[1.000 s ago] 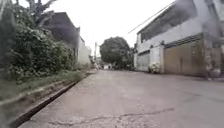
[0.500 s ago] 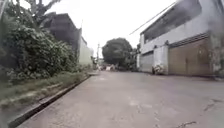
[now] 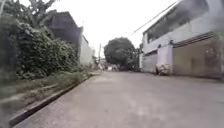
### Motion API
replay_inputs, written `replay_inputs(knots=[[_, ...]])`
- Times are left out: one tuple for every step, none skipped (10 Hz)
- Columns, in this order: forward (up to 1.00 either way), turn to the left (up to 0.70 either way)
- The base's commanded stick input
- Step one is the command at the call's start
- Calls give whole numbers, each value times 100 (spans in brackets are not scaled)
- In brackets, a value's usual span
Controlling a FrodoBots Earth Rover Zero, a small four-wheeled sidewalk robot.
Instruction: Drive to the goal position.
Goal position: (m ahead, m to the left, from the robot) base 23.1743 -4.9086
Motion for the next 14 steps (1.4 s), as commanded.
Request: replay_inputs(knots=[[70, 0], [70, 0], [70, 0], [70, 0], [70, 0], [70, 0], [70, 0], [70, 0], [70, 0], [70, 0], [70, 0], [70, 0], [70, 0], [70, 0]])
